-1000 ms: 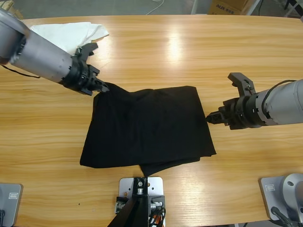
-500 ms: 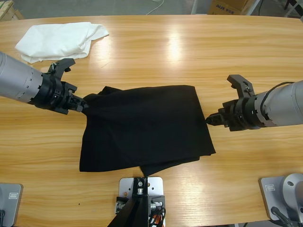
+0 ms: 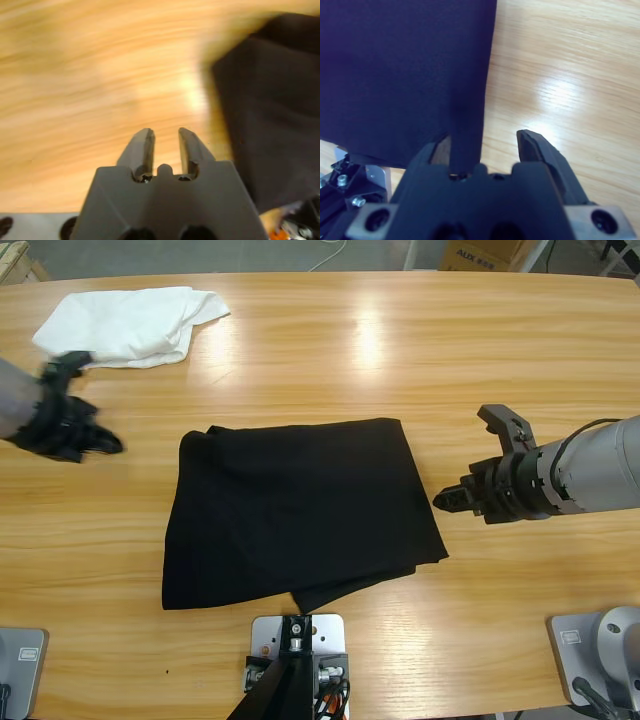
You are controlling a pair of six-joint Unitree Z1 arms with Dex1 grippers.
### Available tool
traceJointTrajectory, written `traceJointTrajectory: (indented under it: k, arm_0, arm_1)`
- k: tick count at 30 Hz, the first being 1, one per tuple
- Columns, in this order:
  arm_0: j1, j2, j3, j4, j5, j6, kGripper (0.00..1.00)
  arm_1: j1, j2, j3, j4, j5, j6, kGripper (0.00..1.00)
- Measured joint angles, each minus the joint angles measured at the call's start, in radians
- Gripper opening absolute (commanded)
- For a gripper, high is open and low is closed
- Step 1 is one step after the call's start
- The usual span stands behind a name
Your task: Fold clothes
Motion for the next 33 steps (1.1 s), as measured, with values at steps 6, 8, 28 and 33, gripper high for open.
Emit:
traceJointTrajectory:
  k: [6,8,28,33]
  arm_0:
    - [0.087,-0.025,-0.034,0.058,0.05,0.002,1.0]
    - [0.016,-0.025,-0.071,0.058,0.041,0.017,1.0]
    - [-0.328,0.042,-0.124,-0.053,-0.193,0.247,0.991]
    - [-0.328,0.042,-0.122,-0.052,-0.193,0.247,0.991]
  arm_1:
    - [0.0,0.0,0.003,-0.008,0.0,0.0,0.93]
    - [0.0,-0.003,0.003,-0.01,-0.002,0.0,0.931]
    - [-0.455,0.386,0.478,-1.14,0.689,-0.021,0.821]
    - [-0.458,0.48,0.533,-1.319,0.734,-0.021,0.761]
